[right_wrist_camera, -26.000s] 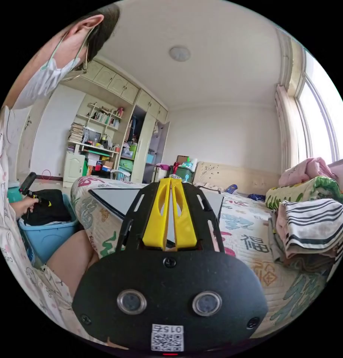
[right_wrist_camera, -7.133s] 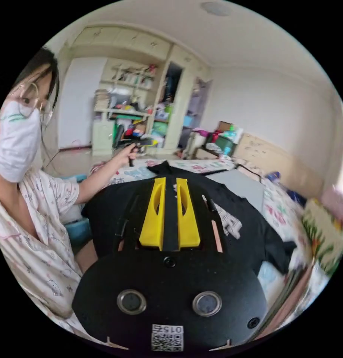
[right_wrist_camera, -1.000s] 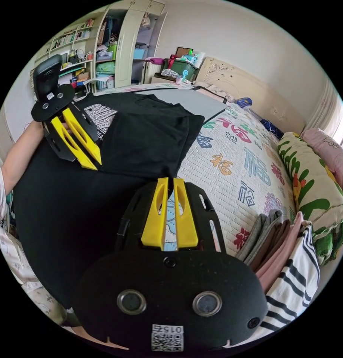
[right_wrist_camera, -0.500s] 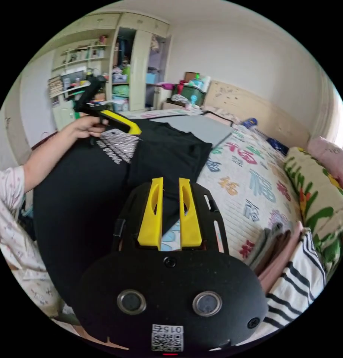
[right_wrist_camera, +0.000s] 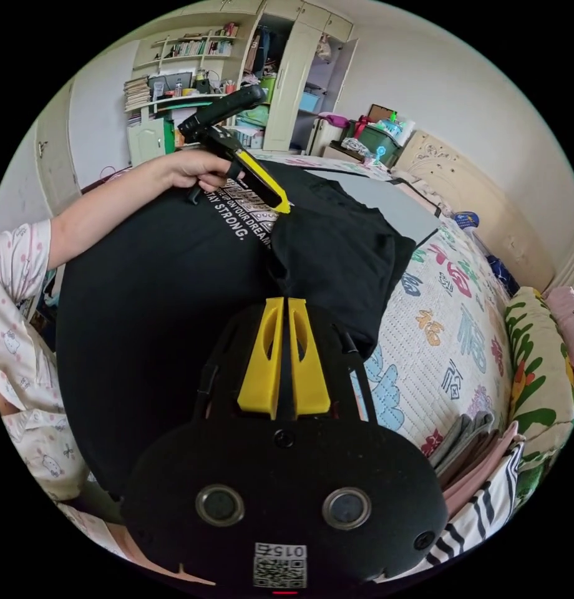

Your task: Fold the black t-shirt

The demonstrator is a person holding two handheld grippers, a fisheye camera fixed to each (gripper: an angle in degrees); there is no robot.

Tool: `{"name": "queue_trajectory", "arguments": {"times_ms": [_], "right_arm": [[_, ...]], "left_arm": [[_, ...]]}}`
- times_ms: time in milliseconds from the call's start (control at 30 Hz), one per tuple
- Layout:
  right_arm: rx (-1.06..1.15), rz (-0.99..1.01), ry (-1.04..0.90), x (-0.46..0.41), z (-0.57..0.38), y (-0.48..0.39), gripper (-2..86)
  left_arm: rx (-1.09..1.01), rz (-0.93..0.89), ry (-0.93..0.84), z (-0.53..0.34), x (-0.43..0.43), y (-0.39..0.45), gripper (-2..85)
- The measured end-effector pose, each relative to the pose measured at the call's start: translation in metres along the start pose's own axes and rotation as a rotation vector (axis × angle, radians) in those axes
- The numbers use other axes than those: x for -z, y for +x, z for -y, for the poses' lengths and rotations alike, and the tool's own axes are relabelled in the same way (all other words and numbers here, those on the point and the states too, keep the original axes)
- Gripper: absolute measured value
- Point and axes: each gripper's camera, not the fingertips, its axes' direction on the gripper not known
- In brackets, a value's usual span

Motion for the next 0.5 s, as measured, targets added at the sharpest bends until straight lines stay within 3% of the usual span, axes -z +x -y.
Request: {"name": "queue_trajectory", "arguments": {"times_ms": [333, 500], "right_arm": [[0.038, -0.026, -0.011, -0.003, -0.032, 0.041, 1.5], [0.05, -0.034, 0.044, 0.003, -0.043, 0.055, 7.2]], "left_arm": [[0.054, 0.006, 0.017, 0.013, 0.007, 0.015, 0.8], [0.081, -0.041, -0.003, 0.013, -0.003, 0.014, 6.8]]}}
